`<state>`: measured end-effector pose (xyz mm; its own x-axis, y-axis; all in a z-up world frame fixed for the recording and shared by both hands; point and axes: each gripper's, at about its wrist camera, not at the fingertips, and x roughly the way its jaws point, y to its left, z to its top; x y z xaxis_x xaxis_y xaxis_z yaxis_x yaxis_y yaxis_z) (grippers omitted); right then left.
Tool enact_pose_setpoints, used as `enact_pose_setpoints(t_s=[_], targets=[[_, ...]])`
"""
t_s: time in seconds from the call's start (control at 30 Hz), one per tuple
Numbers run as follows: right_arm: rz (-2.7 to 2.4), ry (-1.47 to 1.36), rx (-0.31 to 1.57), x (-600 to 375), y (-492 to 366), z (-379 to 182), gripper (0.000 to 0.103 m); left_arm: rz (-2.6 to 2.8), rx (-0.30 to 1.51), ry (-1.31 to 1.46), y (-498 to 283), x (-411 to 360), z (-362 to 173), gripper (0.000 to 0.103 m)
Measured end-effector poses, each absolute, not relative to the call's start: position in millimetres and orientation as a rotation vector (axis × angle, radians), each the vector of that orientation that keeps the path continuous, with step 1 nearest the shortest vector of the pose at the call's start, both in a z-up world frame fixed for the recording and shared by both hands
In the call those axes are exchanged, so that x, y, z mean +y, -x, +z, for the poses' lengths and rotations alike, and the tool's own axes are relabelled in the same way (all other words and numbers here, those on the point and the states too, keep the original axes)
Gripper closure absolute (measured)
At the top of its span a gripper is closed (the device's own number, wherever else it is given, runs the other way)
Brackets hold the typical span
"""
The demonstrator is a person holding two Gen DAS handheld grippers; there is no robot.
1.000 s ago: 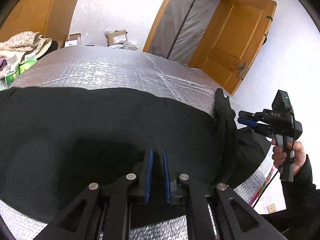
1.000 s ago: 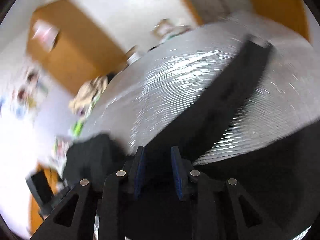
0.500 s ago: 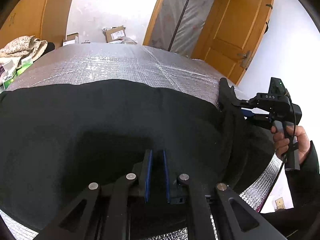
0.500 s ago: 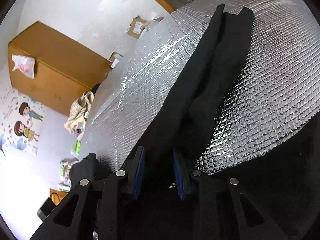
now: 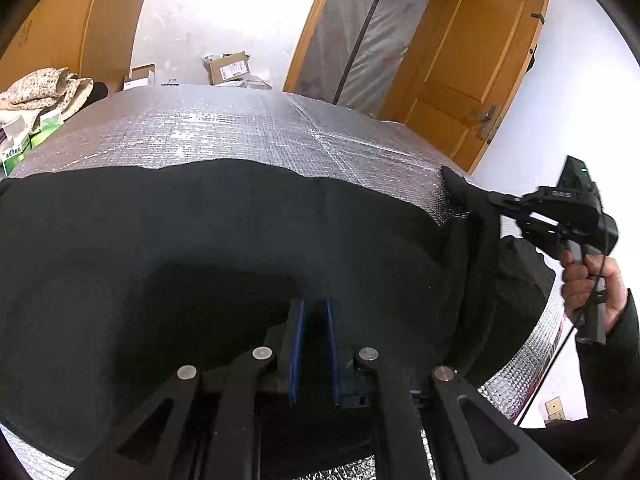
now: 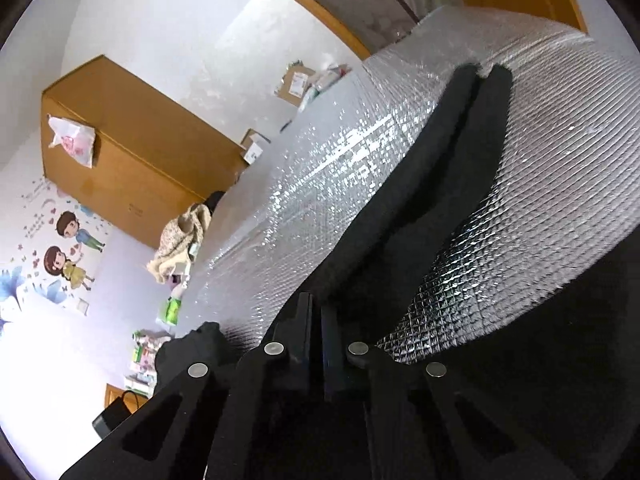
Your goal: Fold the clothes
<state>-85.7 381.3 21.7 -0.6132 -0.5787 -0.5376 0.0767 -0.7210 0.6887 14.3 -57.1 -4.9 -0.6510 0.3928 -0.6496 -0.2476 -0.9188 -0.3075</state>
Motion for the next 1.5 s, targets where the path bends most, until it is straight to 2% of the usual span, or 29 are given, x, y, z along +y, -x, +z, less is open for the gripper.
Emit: enact_pose_setpoints(t_s=[0.3,0.6,0.73,0.87,0.93,0.97,1.07,1.27,1.5], targets=[[-2.445,-0.997,-0.905,409,20,53,0.099,2.448,-0.201,0.934,-33,-33,21,0.093],[-2.448,-1.21,-1.052,433,-35,-5,0.1,2.29,-0.091,0.947,-37,8,17,0.093],[-2.412,-1.202,-1.115,439,-33,-17,0.095,2.262,-0.063,0.947,-43,19,14,0.09],[-2.396,-1.175,-1.138,443,-24,-19,0.079,2.238,-0.043,0.959,-44,28,12,0.087],[-2.388,-1.161,-1.148,445,-20,-19,0.079,2.23,-0.027,0.967,-45,31,10,0.087],[-2.384,-1.154,-1.154,446,-18,-20,0.079,2.224,-0.018,0.967,-45,33,9,0.086],[-2.405,-1.085,-1.125,446,-19,-11,0.098,2.206,0.024,0.958,-49,42,9,0.081],[-2.401,-0.98,-1.141,450,-23,6,0.099,2.207,0.117,0.958,-47,62,7,0.075],[-2.372,-0.932,-1.15,443,-20,17,0.099,2.214,0.179,0.981,-43,75,3,0.077]])
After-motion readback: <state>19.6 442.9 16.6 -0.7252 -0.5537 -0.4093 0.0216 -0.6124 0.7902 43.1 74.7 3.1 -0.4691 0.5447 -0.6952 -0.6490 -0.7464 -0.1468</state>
